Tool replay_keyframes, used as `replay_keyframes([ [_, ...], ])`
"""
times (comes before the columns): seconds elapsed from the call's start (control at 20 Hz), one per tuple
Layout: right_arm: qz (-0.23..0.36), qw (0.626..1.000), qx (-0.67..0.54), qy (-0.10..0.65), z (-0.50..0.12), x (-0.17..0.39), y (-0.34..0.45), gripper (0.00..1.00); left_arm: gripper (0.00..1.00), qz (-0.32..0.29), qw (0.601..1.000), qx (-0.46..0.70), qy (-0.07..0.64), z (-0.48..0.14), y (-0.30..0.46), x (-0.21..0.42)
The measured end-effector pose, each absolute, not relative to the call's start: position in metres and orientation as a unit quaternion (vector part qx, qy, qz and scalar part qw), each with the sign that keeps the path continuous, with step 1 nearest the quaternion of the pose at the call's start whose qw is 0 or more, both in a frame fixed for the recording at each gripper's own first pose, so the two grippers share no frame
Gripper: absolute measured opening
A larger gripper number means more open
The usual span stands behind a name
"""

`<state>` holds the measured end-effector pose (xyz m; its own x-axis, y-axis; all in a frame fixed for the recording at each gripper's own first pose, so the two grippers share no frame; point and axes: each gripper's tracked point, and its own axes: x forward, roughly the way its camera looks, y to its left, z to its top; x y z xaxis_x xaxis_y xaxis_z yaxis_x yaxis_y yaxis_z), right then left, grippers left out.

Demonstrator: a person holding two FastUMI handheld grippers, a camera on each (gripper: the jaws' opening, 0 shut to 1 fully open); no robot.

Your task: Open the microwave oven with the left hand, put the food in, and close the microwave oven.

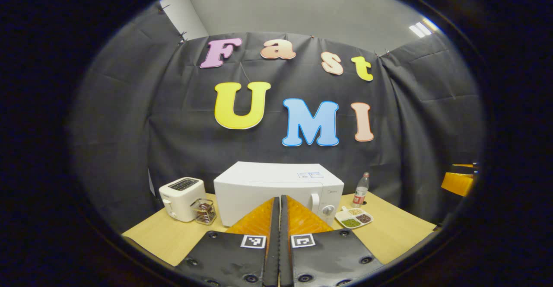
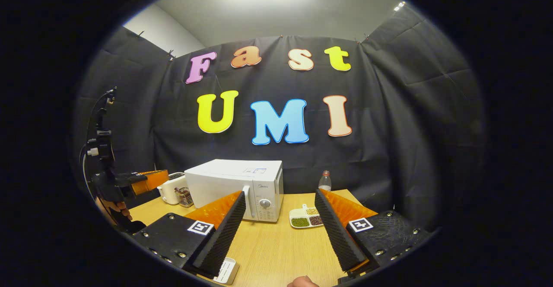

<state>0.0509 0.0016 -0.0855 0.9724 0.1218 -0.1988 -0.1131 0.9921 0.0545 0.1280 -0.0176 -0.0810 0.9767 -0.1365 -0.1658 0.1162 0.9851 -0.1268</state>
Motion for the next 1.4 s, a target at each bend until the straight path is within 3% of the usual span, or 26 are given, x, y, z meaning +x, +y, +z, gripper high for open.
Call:
replay_keyframes([
  [0.4, 0.058, 0.995, 0.034, 0.077, -0.064, 0.034, 0.024, 0.98, 0.07, -0.034, 0.995, -0.05, 0.083, -0.066, 0.033, 0.051],
  [0.45, 0.054, 0.995, 0.032, 0.074, -0.061, 0.031, 0.027, 0.98, 0.23, -0.035, 0.995, -0.05, 0.079, -0.065, 0.037, 0.043],
  [0.65, 0.05, 0.996, 0.026, 0.07, -0.058, 0.019, 0.042, 0.98, 0.7, -0.025, 0.995, -0.052, 0.076, -0.064, 0.061, 0.024],
  [0.8, 0.046, 0.996, 0.026, 0.07, -0.057, 0.009, 0.051, 0.98, 0.92, -0.02, 0.996, -0.057, 0.066, -0.058, 0.075, 0.016],
  [0.95, 0.043, 0.996, 0.025, 0.074, -0.062, 0.001, 0.057, 0.98, 0.97, -0.006, 0.998, -0.042, 0.047, -0.047, 0.091, 0.013],
  [1.4, 0.036, 0.997, 0.015, 0.066, -0.054, -0.007, 0.069, 0.98, 0.96, -0.008, 0.999, -0.037, 0.024, -0.036, 0.105, 0.005],
])
